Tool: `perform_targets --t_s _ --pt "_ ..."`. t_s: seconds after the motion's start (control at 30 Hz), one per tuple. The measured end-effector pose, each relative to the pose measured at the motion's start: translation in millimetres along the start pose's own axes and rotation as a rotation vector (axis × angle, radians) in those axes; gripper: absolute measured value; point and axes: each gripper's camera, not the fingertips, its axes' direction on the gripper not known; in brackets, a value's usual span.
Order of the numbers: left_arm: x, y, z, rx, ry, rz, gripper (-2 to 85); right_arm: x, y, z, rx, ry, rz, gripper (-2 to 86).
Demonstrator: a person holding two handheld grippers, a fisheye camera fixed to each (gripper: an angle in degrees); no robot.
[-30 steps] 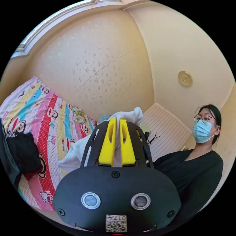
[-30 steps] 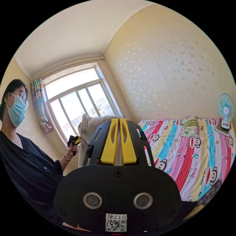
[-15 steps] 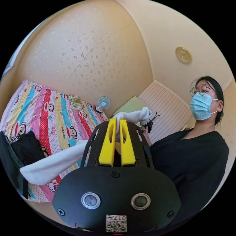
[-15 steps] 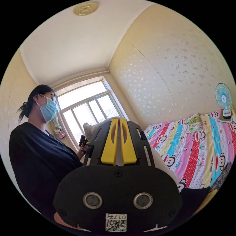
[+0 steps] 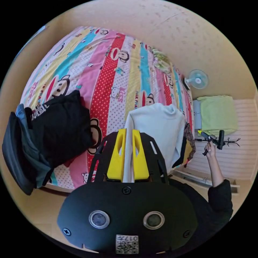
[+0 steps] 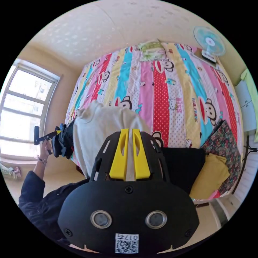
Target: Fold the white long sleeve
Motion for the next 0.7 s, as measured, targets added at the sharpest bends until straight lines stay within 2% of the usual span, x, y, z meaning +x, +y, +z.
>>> perform_targets --t_s 0.1,0.2,0.33,0.47,0.57,0.7 --pt "-36.6 39.9 46.7 -0.036 0.073 -0.046 6.3 3.1 26.5 35.5 -0.008 -0.060 0.057 2.4" --pt "-82.2 93.4 96.9 -0.140 0.025 -0.095 7.9 20.1 77.2 80.5 -0.133 -0.152 0.093 2.5" --pt "-142.8 141.7 136.4 -0.252 0.040 -0.219 10.8 63.3 149.8 104.5 -0.254 -0.204 0.304 2.6" --pt "-179.2 167.9 172.3 -0.312 0.188 -0.301 11.7 92.0 185.6 72.9 -0.169 -0.276 0.530 2.7" --pt "-185.0 171.1 202.7 -0.382 0.216 -0.306 9.8 97.4 191.9 53.7 -0.137 -0.281 0.651 2.4" --pt "-197.5 145.6 194.0 -0.468 0.263 -0.191 4.7 90.8 187.3 37.9 -0.114 -0.295 0.748 2.1"
